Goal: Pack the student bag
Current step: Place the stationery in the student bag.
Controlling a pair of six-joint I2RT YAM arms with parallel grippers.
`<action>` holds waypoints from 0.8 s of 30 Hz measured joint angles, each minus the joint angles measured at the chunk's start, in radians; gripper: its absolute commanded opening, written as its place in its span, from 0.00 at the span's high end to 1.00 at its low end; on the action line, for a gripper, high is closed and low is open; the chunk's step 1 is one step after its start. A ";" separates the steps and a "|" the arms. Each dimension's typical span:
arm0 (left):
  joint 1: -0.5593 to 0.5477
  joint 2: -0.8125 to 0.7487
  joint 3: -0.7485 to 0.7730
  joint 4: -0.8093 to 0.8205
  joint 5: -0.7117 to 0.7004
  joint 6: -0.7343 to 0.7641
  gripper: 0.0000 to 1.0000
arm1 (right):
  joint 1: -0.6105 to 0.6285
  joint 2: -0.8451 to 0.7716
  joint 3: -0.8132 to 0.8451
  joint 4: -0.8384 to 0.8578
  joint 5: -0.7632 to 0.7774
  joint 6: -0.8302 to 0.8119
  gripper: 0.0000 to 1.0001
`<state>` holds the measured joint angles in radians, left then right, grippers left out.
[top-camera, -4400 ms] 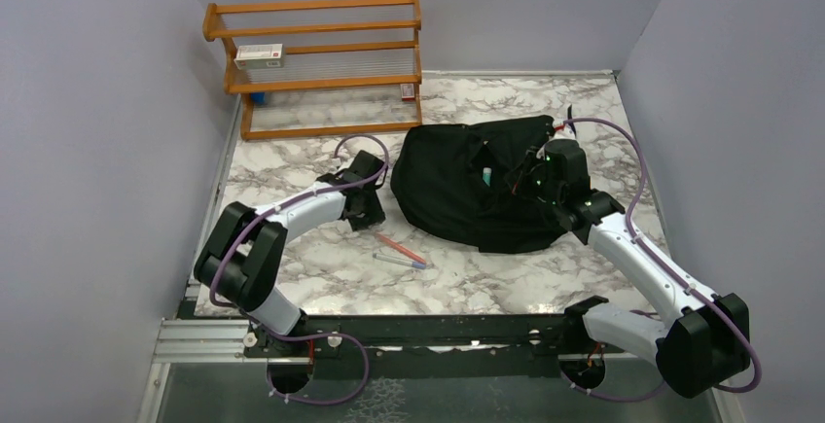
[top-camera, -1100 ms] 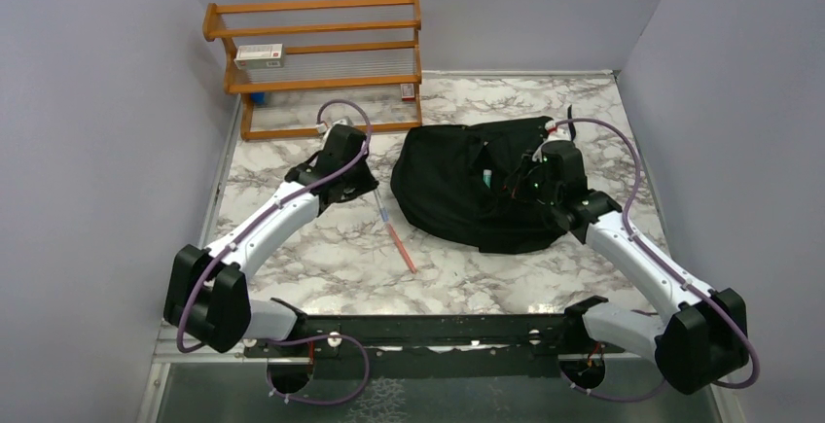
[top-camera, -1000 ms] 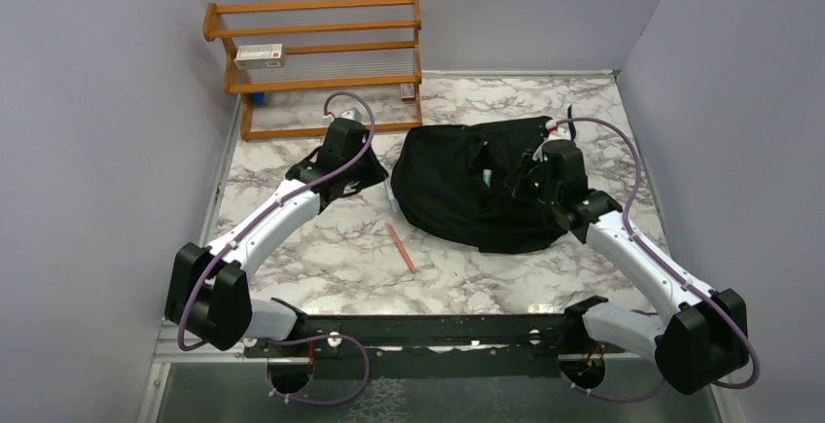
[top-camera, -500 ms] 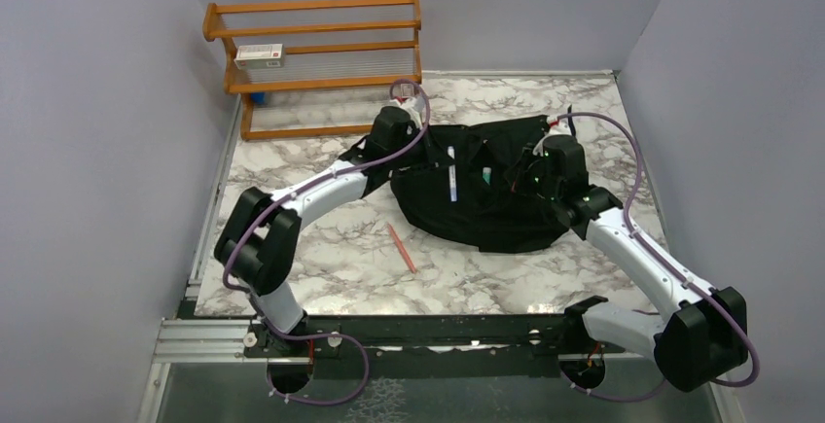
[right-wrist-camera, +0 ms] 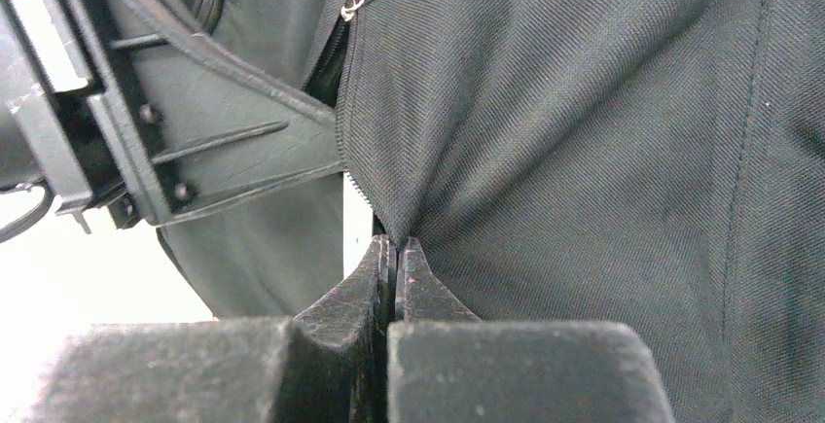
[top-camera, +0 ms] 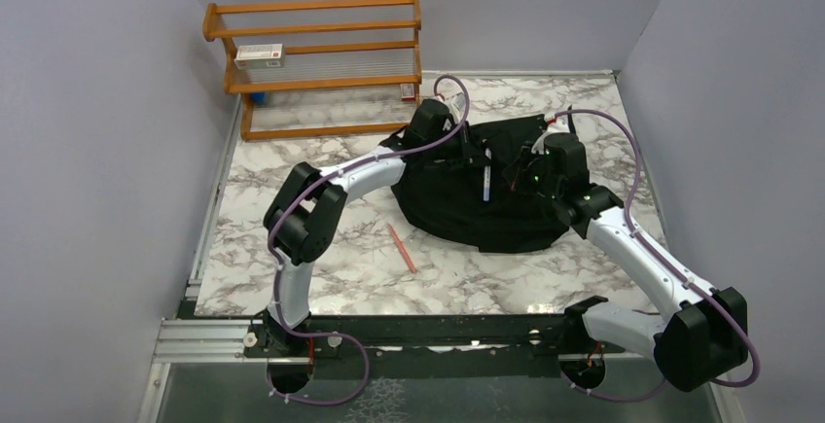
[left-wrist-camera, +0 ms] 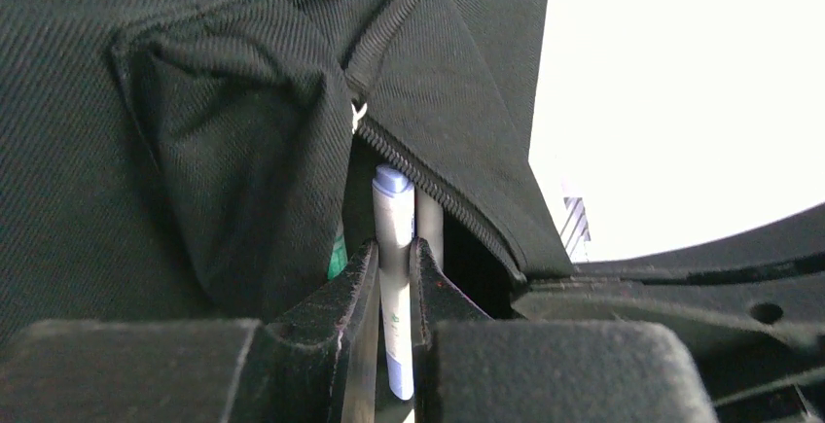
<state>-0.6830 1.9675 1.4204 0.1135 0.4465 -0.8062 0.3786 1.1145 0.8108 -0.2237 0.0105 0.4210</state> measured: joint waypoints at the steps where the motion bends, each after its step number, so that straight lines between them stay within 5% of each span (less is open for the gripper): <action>1: 0.000 0.016 0.020 -0.010 0.005 -0.003 1.00 | 0.000 0.000 0.000 0.001 -0.003 -0.003 0.99; 22: 0.000 0.187 0.276 -0.088 0.028 -0.062 1.00 | -0.005 0.000 -0.005 0.045 -0.064 0.010 0.99; 24: -0.002 0.200 0.290 -0.089 0.029 -0.071 0.90 | -0.007 0.000 -0.008 0.048 -0.066 0.018 0.99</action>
<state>-0.6849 2.1677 1.7103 0.0250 0.4751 -0.8776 0.3717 1.1145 0.8028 -0.1761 -0.0551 0.4389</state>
